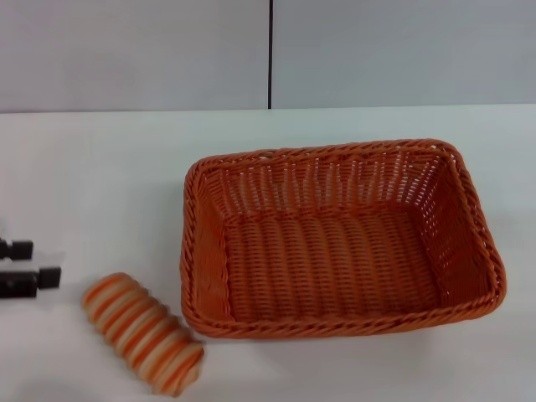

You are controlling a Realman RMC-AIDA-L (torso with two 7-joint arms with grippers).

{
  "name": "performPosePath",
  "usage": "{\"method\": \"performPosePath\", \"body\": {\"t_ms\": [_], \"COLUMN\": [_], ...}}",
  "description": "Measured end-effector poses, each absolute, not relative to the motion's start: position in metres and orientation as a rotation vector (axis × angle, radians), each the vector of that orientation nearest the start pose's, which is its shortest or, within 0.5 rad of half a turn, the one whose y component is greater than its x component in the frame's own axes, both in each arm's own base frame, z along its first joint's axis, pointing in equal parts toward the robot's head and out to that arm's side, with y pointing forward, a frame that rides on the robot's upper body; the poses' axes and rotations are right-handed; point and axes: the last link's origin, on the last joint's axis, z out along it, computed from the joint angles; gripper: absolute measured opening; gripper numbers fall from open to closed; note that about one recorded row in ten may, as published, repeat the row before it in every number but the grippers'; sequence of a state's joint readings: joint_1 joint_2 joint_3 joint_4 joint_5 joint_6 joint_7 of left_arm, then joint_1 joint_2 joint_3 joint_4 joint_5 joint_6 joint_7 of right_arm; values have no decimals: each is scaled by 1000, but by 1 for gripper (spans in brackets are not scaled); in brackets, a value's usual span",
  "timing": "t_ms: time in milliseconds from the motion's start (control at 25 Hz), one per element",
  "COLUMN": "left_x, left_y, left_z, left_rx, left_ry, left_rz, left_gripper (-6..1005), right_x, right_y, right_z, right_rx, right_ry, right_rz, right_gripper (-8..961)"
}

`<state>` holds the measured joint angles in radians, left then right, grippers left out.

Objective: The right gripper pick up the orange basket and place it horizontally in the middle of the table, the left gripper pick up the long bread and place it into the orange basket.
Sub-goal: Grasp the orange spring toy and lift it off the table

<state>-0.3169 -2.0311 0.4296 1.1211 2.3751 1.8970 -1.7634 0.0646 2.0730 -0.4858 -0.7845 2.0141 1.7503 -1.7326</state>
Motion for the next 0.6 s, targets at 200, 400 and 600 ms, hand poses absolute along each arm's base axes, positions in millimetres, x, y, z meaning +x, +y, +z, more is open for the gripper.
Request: {"method": "performPosePath", "body": {"t_ms": [200,400,600], "left_x": [-340,-342,-349], "left_y": [245,245,246], "left_z": [92,80,59], "left_rx": [-2593,-2602,-2607], "left_ry": [-1196,-1204,-1212], "left_rz": [-218,-251,-297], "left_gripper": [718,716,714], "right_x": [333,331,332], "right_y": [221,225,225], "right_z": [154,154,151], "right_rx": [-1690,-1694,-1688], "right_ry": [554,547,558], "right_rz": [1373,1381,1388], "right_gripper": [418,418,417]}}
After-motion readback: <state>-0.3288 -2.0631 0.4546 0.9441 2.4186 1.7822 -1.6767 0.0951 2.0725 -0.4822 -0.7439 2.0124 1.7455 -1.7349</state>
